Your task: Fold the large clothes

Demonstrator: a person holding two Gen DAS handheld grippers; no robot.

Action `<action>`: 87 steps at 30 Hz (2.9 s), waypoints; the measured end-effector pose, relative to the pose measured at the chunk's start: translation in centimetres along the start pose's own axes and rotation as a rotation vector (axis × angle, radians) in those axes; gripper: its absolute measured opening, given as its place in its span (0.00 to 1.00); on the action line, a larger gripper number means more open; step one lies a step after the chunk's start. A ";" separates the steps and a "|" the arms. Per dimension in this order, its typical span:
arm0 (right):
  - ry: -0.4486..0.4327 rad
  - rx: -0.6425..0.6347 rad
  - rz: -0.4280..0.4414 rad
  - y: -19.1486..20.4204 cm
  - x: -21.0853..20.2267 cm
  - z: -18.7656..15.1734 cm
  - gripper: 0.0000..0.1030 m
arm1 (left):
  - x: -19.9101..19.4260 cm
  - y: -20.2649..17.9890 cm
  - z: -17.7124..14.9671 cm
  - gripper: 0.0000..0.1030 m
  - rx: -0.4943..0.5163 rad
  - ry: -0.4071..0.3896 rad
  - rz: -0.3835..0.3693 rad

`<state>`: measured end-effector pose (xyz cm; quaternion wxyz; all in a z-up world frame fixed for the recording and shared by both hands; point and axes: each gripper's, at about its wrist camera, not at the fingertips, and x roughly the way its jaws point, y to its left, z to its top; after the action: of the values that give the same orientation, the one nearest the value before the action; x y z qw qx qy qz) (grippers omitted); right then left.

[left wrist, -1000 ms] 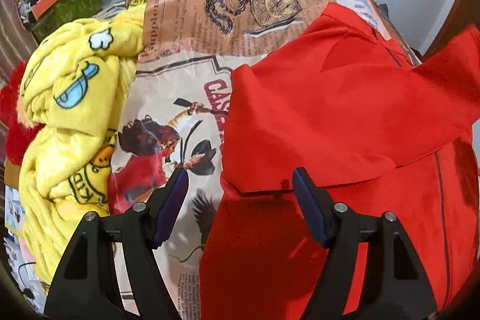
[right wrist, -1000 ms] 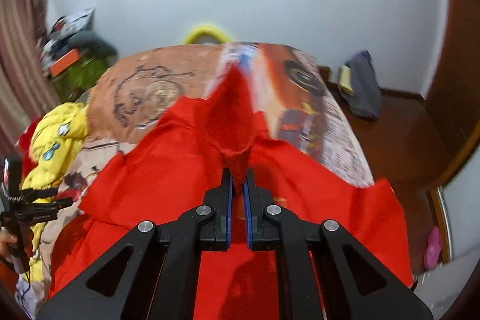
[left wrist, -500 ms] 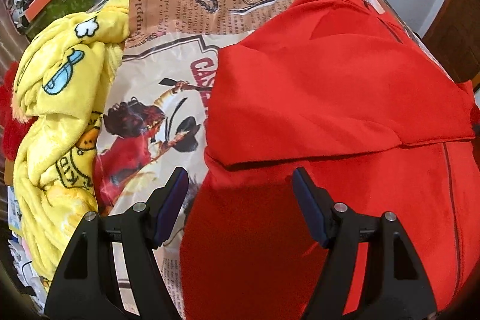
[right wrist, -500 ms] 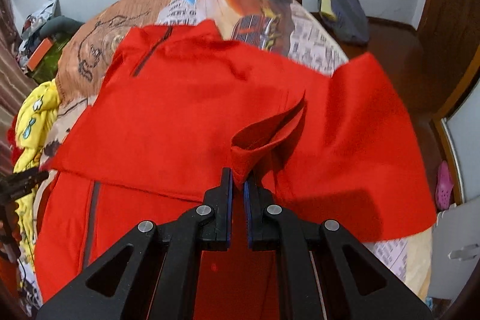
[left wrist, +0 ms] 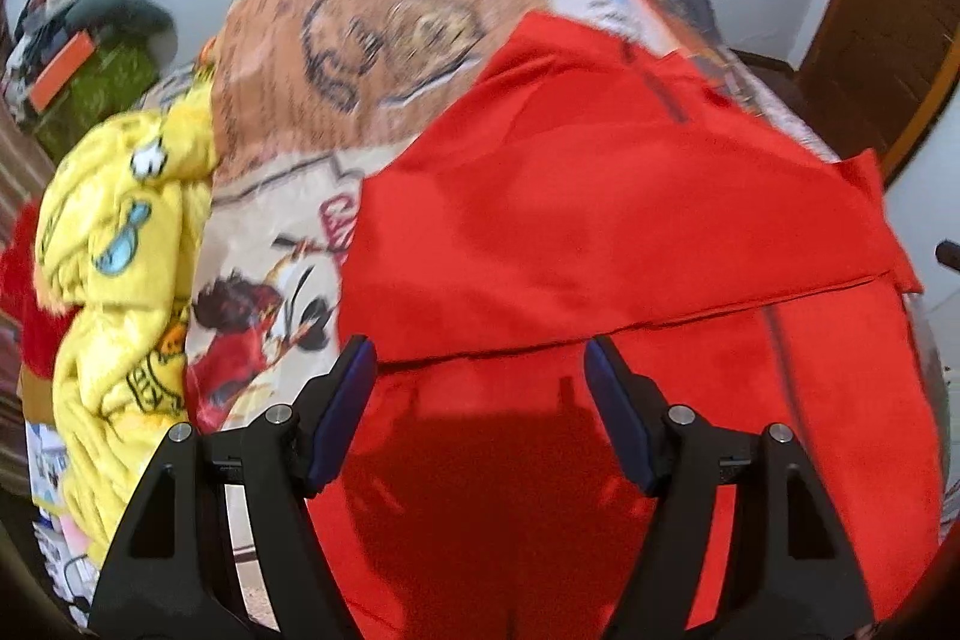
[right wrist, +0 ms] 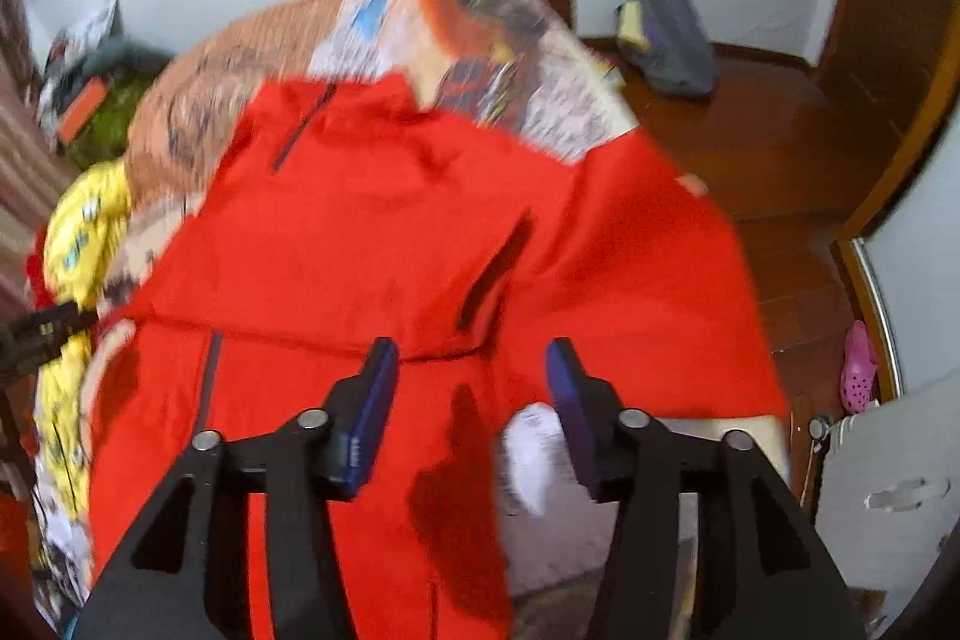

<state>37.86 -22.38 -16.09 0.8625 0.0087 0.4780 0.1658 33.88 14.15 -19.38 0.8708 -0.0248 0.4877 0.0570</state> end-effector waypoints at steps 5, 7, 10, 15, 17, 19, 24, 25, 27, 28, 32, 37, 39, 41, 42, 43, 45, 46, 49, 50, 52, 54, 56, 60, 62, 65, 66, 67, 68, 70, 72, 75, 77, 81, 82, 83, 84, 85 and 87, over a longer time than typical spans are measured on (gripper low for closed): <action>-0.075 0.117 0.001 -4.7 -3.2 -0.3 0.61 | -1.9 -3.5 1.8 0.69 0.049 -0.055 -0.042; -0.078 0.149 -0.018 -5.9 -3.4 -0.6 0.61 | -2.3 -5.1 2.4 0.71 0.062 -0.071 -0.069; -0.050 0.213 -0.030 -8.1 -2.7 -1.7 0.61 | -2.5 -7.1 3.0 0.71 0.075 -0.082 -0.110; 0.053 0.377 0.023 -12.0 1.2 -4.1 0.61 | -1.6 -9.8 3.4 0.71 0.084 -0.072 -0.162; 0.087 0.447 0.045 -13.4 2.7 -4.9 0.61 | -1.0 -10.5 3.4 0.71 0.086 -0.060 -0.175; 0.115 0.531 0.074 -14.8 4.4 -5.6 0.61 | -0.4 -11.1 3.4 0.71 0.090 -0.047 -0.180; 0.105 0.624 0.095 -16.6 6.6 -5.5 0.64 | 0.9 -11.1 3.1 0.71 0.097 -0.024 -0.169; 0.096 0.637 0.086 -16.7 6.9 -5.2 0.64 | 1.1 -11.0 3.1 0.71 0.096 -0.021 -0.163; 0.083 0.652 0.072 -16.9 7.3 -4.6 0.64 | 1.4 -10.5 2.9 0.71 0.094 -0.016 -0.150; 0.076 0.660 0.061 -17.0 7.7 -4.2 0.64 | 1.6 -10.2 2.8 0.71 0.090 -0.013 -0.143; 0.044 0.682 0.011 -17.5 8.4 -3.2 0.61 | 2.1 -9.2 2.4 0.71 0.069 -0.001 -0.129; -0.015 0.642 -0.076 -16.7 7.6 -2.3 0.30 | 2.0 -8.5 2.1 0.71 0.064 0.000 -0.116; -0.038 0.583 -0.132 -15.8 6.9 -1.6 0.18 | 1.7 -8.3 2.0 0.71 0.066 -0.008 -0.116; -0.084 0.538 -0.149 -15.2 5.4 -0.9 0.10 | 1.3 -8.2 2.0 0.71 0.071 -0.020 -0.116; -0.101 0.526 -0.151 -15.0 4.8 -0.6 0.10 | 1.1 -8.2 2.0 0.71 0.074 -0.026 -0.115; -0.128 0.511 -0.154 -14.7 3.8 -0.2 0.10 | 0.8 -8.2 2.0 0.71 0.078 -0.033 -0.114; -0.179 0.482 -0.143 -14.0 1.9 0.8 0.09 | 0.3 -8.2 2.0 0.71 0.083 -0.044 -0.113; -0.204 0.465 -0.133 -13.4 0.9 1.3 0.09 | 0.0 -8.1 2.0 0.71 0.085 -0.050 -0.113; -0.273 0.390 -0.106 -10.9 -1.9 3.2 0.07 | -1.0 -8.0 1.9 0.71 0.084 -0.070 -0.129; -0.294 0.357 -0.098 -9.7 -2.7 3.8 0.07 | -1.3 -8.0 1.9 0.71 0.084 -0.075 -0.131; -0.324 0.300 -0.074 -7.2 -3.6 4.8 0.07 | -2.0 -7.8 1.8 0.71 0.083 -0.090 -0.134; -0.344 0.242 -0.043 -4.6 -4.3 5.5 0.07 | -2.4 -7.7 1.7 0.71 0.081 -0.098 -0.135; -0.358 0.173 -0.011 -1.8 -4.8 5.9 0.07 | -2.8 -7.4 1.5 0.71 0.076 -0.104 -0.133; -0.351 0.016 0.054 3.8 -4.3 5.9 0.07 | -3.2 -6.5 1.1 0.71 0.064 -0.106 -0.126; -0.300 -0.057 0.098 6.5 -2.6 5.5 0.07 | -3.3 -5.9 0.9 0.71 0.056 -0.104 -0.123; -0.184 -0.103 0.153 8.9 1.2 4.6 0.07 | -3.4 -5.1 0.4 0.71 0.039 -0.101 -0.122; -0.143 -0.109 0.164 9.4 2.5 4.3 0.07 | -3.5 -4.8 0.2 0.71 0.034 -0.099 -0.122; -0.101 -0.111 0.174 9.9 3.8 3.9 0.07 | -3.5 -4.7 0.1 0.71 0.031 -0.096 -0.123; -0.049 -0.111 0.186 10.3 5.6 3.3 0.07 | -3.5 -4.4 -0.1 0.71 0.028 -0.092 -0.123; 0.010 -0.108 0.198 10.6 7.3 2.3 0.07 | -3.2 -4.0 -0.5 0.71 0.028 -0.079 -0.121; 0.066 -0.110 0.192 11.0 8.9 1.3 0.08 | -2.9 -3.8 -0.9 0.71 0.030 -0.065 -0.118; 0.132 -0.109 0.191 11.2 9.5 0.4 0.11 | -2.4 -3.9 -1.2 0.71 0.040 -0.043 -0.114; 0.192 -0.101 0.209 10.7 9.4 0.0 0.14 | -2.2 -4.2 -1.2 0.71 0.053 -0.035 -0.115; 0.249 -0.118 0.256 10.2 7.8 -0.7 0.30 | -2.3 -6.0 -0.6 0.71 0.093 -0.039 -0.122; 0.237 -0.131 0.257 9.9 6.9 -0.8 0.32 | -2.4 -6.7 -0.3 0.71 0.107 -0.044 -0.125; 0.218 -0.150 0.242 9.5 5.9 -0.8 0.34 | -2.5 -7.3 0.1 0.71 0.119 -0.047 -0.128; 0.199 -0.162 0.225 9.2 5.2 -0.8 0.36 | -2.7 -8.1 0.4 0.71 0.134 -0.051 -0.131; 0.172 -0.171 0.204 8.7 4.2 -0.9 0.38 | -2.9 -9.0 0.8 0.71 0.151 -0.058 -0.135; 0.113 -0.168 0.175 7.5 2.5 -0.9 0.41 | -3.4 -11.2 1.8 0.71 0.197 -0.075 -0.147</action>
<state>36.26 -14.70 -17.29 0.8140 -0.0313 0.5077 0.2803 35.07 2.93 -15.71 0.8885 0.0272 0.4548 -0.0543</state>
